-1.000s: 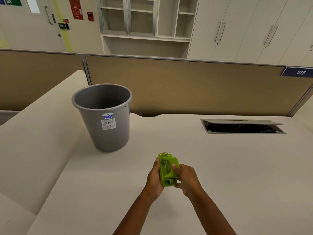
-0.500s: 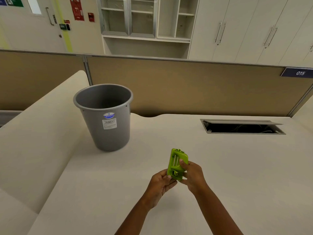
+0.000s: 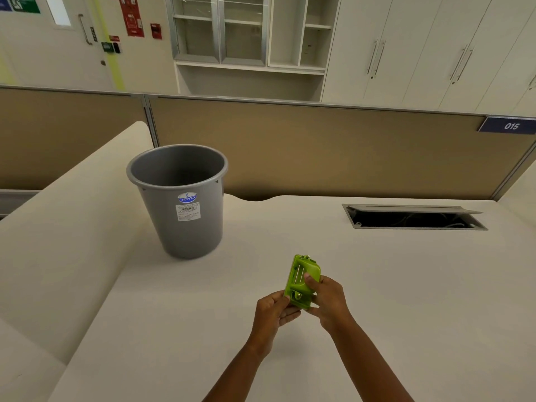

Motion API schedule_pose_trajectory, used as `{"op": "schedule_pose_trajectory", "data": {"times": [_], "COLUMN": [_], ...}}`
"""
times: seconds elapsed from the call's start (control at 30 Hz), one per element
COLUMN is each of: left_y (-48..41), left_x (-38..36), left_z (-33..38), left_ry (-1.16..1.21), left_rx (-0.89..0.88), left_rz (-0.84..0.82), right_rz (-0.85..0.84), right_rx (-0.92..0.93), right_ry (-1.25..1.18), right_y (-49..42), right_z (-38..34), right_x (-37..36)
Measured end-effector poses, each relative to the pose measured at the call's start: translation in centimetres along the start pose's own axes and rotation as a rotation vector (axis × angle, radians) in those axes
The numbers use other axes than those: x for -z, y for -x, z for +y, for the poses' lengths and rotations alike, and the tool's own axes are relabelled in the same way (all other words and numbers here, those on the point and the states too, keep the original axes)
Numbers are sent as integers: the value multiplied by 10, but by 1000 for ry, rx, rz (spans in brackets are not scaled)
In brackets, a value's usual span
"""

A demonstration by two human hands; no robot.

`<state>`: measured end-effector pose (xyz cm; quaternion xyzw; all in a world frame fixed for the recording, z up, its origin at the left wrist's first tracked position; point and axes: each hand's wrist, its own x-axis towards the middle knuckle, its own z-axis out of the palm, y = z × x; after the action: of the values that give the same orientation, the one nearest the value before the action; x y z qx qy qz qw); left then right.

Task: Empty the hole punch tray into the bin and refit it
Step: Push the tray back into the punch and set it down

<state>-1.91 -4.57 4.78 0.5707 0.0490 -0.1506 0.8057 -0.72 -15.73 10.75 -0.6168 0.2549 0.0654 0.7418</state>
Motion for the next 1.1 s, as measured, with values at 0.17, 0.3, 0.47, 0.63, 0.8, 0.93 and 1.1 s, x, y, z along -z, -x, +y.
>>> {"op": "schedule_pose_trajectory", "data": {"times": [0.17,0.3,0.47,0.63,0.8,0.93,1.1], "left_y": [1,1,-3,-3,-3,0,1], "left_x": [5,10,8,14,16,16,15], "left_z": [1,5,8,6,4,5,9], "left_ry": [35,192,287,459,518,450,344], "left_rx": [61,107,123,138,131,148,145], "left_rz": [-58,-128,-42,53,80,76,49], "right_rz": [-2,-81,-193,-206,-220,-159,-28], "right_rx": [13,30,69,-7,-38,-19,84], "right_ry": [71,222,288,134,198,233,349], "right_y": [1,4,9,8,8,3,-2], "right_z": [-2,-6,0,7,19,19,22], "right_x": [2,5,4,12,13,12,11]}}
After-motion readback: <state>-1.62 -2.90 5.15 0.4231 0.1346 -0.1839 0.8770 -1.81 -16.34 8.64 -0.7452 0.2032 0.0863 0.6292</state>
